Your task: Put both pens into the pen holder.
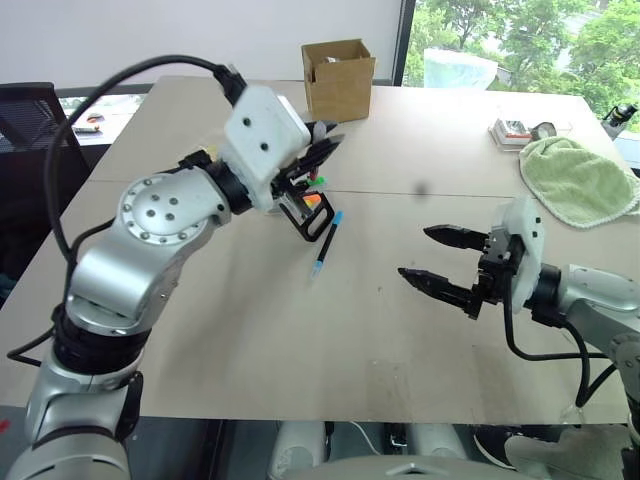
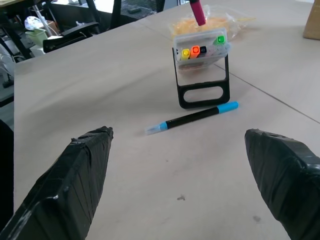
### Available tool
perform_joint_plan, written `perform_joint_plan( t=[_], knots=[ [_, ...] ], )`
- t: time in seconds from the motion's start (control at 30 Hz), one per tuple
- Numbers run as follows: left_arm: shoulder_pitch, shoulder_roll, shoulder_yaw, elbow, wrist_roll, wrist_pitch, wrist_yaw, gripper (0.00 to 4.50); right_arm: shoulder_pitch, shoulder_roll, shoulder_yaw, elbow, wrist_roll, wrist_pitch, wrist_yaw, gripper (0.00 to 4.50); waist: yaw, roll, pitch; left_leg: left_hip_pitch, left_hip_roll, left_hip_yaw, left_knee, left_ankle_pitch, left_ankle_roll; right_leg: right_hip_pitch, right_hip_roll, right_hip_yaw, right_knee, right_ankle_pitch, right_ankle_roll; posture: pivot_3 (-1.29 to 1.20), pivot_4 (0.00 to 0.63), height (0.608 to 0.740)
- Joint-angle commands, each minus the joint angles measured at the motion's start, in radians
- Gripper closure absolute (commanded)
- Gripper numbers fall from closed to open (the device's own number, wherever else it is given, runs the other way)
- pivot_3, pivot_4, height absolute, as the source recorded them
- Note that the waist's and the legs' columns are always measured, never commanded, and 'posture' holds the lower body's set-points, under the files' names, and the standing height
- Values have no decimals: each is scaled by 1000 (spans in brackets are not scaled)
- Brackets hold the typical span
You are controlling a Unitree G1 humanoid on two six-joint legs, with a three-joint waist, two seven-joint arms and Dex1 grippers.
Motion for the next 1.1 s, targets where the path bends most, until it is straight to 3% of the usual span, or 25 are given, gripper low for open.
perform_joint_plan(
  t=[0.03,0.27,0.57,0.6,0.63,0.73,0.83,0.93,1.1],
  knots=[
    [18,4,-5,17,98,-77,-26,4500,-20,-19,-12,-6,6,-25,11,17,0,0,0,0,0,0,0,0,0,0,0,0,0,0,0,0,150,740],
    [70,-47,-22,109,230,-146,-46,4500,-3,-48,-41,-29,33,-51,40,17,0,0,0,0,2,0,0,0,0,0,0,0,0,0,0,0,150,740],
    [44,-170,-46,263,354,-210,-49,4500,33,-64,-58,-79,-54,-233,96,17,1,0,0,0,1,0,1,0,0,0,0,0,0,0,1,0,150,740],
    [44,-181,-34,268,353,-204,-47,3483,38,-66,-59,-83,-57,-238,93,0,1,0,0,0,2,0,1,0,0,0,0,-1,0,0,1,0,150,740],
    [45,-192,-20,265,340,-189,-51,3208,48,-70,-62,-88,-59,-242,90,0,1,0,0,0,2,0,1,0,0,0,0,-1,1,0,1,0,150,740],
    [49,-215,20,244,297,-153,-73,1765,59,-73,-61,-97,-57,-243,74,0,0,0,0,0,2,0,1,0,0,0,0,-1,1,0,1,0,150,740],
    [81,-267,98,82,13,84,-155,450,90,-70,-68,-107,-61,-243,54,0,-1,0,0,0,4,0,1,0,0,0,0,-1,2,0,1,0,150,740],
    [91,-274,148,-1,-130,287,-156,450,104,-64,-63,-114,-63,-244,34,0,-2,0,0,0,5,0,2,0,0,0,0,-1,2,0,1,0,150,740],
    [100,-261,119,-62,-209,590,-77,450,121,-60,-61,-129,-58,-240,2,0,-2,0,0,2,4,0,2,0,-1,0,0,0,6,-2,4,0,150,740]
  ],
)
